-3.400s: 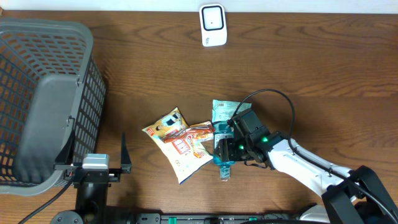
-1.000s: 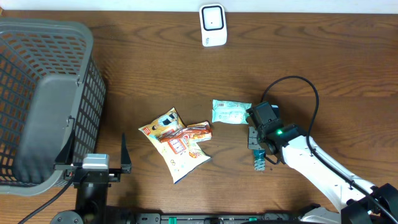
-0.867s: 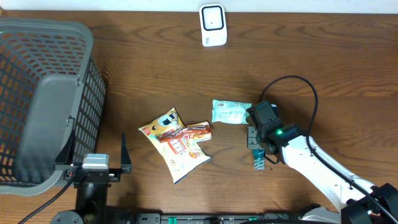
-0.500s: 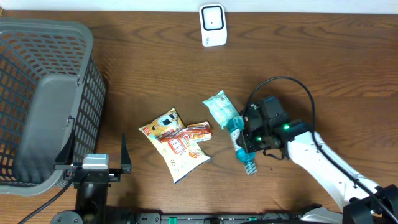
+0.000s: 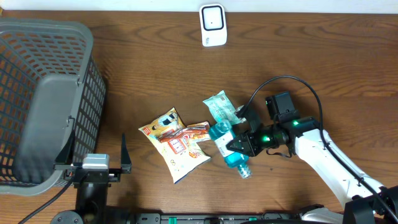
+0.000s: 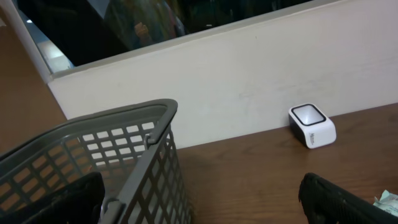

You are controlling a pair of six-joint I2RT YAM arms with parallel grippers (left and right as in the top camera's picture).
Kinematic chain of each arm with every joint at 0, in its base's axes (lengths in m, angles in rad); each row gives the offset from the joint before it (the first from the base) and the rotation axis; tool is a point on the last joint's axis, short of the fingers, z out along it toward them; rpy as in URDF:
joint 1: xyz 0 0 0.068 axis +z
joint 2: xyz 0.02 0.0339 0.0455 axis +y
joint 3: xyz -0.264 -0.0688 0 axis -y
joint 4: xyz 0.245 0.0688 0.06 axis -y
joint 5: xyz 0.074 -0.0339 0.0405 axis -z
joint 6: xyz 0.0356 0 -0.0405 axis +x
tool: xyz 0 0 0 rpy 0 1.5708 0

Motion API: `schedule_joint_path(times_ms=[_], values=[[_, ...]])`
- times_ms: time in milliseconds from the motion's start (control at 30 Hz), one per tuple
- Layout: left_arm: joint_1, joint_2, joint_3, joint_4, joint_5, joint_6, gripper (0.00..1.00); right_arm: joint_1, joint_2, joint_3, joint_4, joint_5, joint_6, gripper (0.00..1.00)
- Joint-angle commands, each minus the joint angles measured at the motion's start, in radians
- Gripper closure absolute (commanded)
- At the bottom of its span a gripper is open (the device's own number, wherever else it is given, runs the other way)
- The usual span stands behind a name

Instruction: Scan the item barcode

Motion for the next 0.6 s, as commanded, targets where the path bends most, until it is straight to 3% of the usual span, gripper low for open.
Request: schedule_joint_path(times_ms=[0,167,300,567], values=[[-0.004,-0.004,0.006,0.002,0.012,-0.017,0.0,-0.008,-0.014,0.028,0.041,-0.408,-0.025,0.99],[-0.004,-0.003,0.006,0.002,0.012,-0.017,0.0,-0.008,-0.014,0.028,0.097,-0.708,-0.024,0.99],[-0.004,-0.004,0.006,0.002,0.013,-0.017,0.0,-0.01,-0.014,0.029,0.098,-0.719,0.102,0.99],[-0.004,-0.003,0.006,0.002,0.013,-0.017,0.0,-0.01,-0.014,0.029,0.099,-0.715,0.153,0.99]])
